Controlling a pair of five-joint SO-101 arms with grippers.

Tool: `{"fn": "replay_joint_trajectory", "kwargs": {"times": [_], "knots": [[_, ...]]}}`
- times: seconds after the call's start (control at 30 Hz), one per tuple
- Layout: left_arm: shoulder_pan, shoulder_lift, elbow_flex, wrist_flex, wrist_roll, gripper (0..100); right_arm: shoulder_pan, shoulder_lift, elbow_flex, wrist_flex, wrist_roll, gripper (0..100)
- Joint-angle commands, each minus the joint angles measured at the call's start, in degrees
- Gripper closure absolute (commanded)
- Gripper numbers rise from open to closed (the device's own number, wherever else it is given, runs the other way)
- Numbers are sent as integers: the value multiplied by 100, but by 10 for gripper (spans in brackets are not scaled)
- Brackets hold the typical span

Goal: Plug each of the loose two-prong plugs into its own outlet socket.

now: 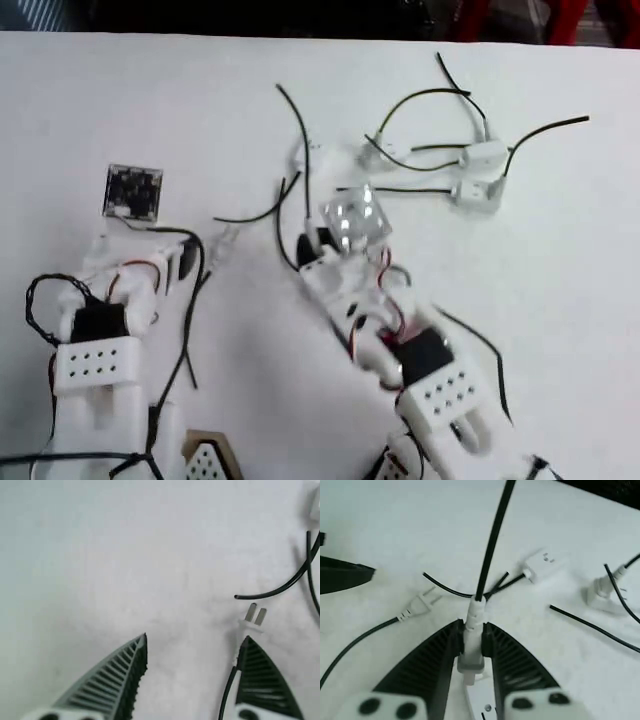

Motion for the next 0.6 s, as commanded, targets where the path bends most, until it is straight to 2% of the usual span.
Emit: {"fn": "replay_joint_trajectory", "kwargs": {"times": [0.0, 0.13, 0.37, 0.57], "knots": [[382, -145, -510, -97, 79, 710, -374, -673, 440, -409, -62, 981], [945, -145, -738, -26, 79, 714, -453, -1253, 923, -400, -44, 981], [2079, -145, -1371, 765, 88, 714, -646, -2026, 1301, 22, -44, 981], [2624, -180, -1802, 1284, 510, 714, -866, -2413, 1336, 382, -44, 981]]}}
